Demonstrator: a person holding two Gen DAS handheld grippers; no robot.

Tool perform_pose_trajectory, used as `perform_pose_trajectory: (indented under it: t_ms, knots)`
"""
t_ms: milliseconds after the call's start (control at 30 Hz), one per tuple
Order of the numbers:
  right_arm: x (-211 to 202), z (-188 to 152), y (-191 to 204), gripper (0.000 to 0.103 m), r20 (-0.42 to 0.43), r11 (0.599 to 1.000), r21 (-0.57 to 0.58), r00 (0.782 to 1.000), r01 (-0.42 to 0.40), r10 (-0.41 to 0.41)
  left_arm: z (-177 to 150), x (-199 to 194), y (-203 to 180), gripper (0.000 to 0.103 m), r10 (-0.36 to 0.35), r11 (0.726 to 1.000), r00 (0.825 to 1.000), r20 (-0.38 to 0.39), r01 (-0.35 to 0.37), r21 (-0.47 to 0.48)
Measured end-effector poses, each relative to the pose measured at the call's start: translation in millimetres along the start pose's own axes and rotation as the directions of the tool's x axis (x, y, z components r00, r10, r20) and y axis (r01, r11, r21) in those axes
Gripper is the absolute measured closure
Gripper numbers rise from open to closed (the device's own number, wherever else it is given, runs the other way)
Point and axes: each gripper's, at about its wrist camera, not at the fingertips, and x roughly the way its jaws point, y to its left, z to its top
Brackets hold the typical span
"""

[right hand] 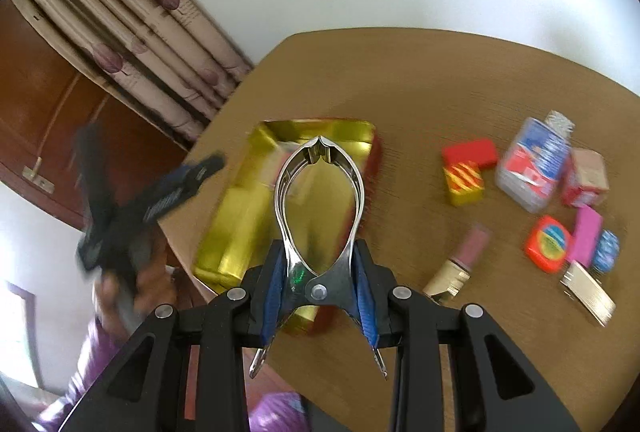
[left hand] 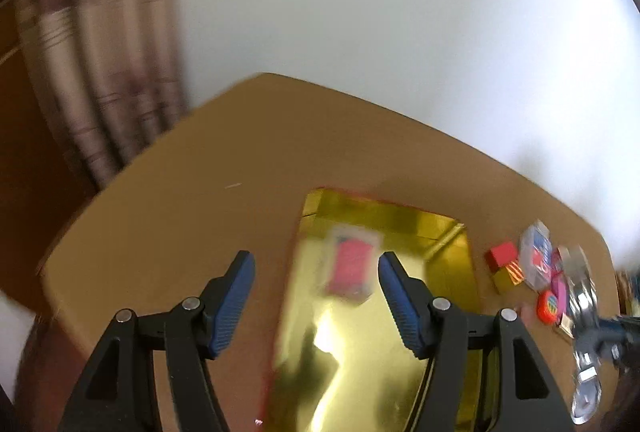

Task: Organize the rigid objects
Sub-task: 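Lower the box into the tray and open left gripper while right carries the clip, then lower the silver clip into the tin tray and open the right gripper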

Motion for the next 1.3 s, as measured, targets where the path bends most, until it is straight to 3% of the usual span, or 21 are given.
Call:
perform_pose_trajectory:
  t_ms: [133,267,367,500,867,1033,1133,1200,1267,1300]
  knots:
    - [35.9,21.1,17.9,0.072,-0.047,0.999,0.021,0.998,-0.041,0.042,-33.2,-35.8,30.3,0.037,0.051,0.99,0.998,-0.048,-0.057,-0.125]
    - [81.3,38.0,26.2,0.072,-0.09,0.999,0.042,0.996,-0.013,0.017,-68.8,-56.0,53.8,0.037,0.05,0.963,0.995,-0.082,-0.069,-0.262]
    - [110.9,45.8,26.1,0.072,-0.115,0.998,0.061,0.993,0.022,-0.015,-82.1,-61.1,68.3,0.037,0.101,0.941,0.992,-0.071,-0.118,-0.317]
    - [137.2,49.2,21.4,0.072,-0.132,0.995,0.078,0.99,0.069,-0.058,-81.0,-57.4,65.2,0.037,0.153,0.948,0.986,-0.068,-0.166,-0.273]
    - [168.2,54.7,10.7,0.072,-0.14,0.983,0.108,0.981,0.15,-0.135,-89.6,-42.8,33.9,0.037,0.137,0.983,0.986,-0.098,-0.147,-0.109]
    - [172.1,53.1,15.9,0.072,-0.136,0.98,0.087,0.977,0.179,-0.167,-90.5,-38.7,32.0,0.037,0.136,0.985,0.985,-0.108,-0.146,-0.091]
    - [172.3,53.9,22.3,0.065,-0.118,0.978,0.056,0.974,0.202,-0.194,-90.5,-38.3,33.3,0.037,0.141,0.984,0.984,-0.108,-0.151,-0.095]
    - [166.8,53.5,26.5,0.054,-0.095,0.979,0.048,0.976,0.2,-0.195,-90.5,-38.3,33.9,0.037,0.14,0.984,0.984,-0.113,-0.151,-0.097]
    - [146.8,48.7,32.1,0.039,-0.02,0.979,0.031,0.979,0.202,-0.201,-89.8,-34.4,35.7,0.037,0.14,0.984,0.982,-0.123,-0.152,-0.095]
    - [137.1,45.3,34.4,0.038,0.013,0.981,0.028,0.981,0.192,-0.193,-90.4,-33.5,35.4,0.037,0.142,0.984,0.982,-0.124,-0.154,-0.093]
